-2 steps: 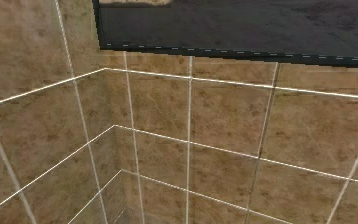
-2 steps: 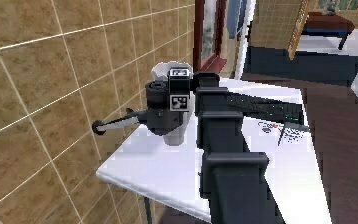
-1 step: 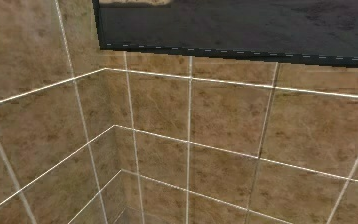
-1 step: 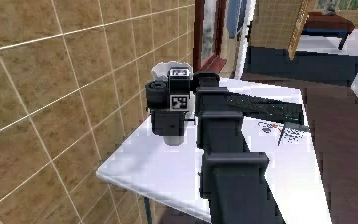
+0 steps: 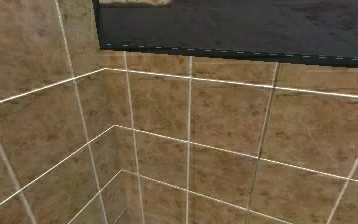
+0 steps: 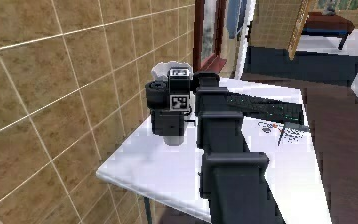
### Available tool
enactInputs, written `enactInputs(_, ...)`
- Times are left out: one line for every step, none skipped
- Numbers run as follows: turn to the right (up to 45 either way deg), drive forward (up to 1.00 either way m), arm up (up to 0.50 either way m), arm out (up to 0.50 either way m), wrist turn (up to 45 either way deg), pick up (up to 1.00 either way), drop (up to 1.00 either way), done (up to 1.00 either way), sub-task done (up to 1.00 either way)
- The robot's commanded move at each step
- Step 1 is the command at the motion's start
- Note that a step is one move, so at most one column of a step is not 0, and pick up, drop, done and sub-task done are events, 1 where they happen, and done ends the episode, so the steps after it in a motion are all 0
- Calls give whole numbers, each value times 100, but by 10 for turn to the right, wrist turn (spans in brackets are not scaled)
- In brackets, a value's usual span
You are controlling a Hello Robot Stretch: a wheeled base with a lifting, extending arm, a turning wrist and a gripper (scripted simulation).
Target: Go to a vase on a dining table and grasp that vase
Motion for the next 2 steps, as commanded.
enactInputs(0, 0, 0, 0, 0, 100, 0, 0, 0)
enactInputs(0, 0, 0, 0, 0, 0, 0, 100, 0)
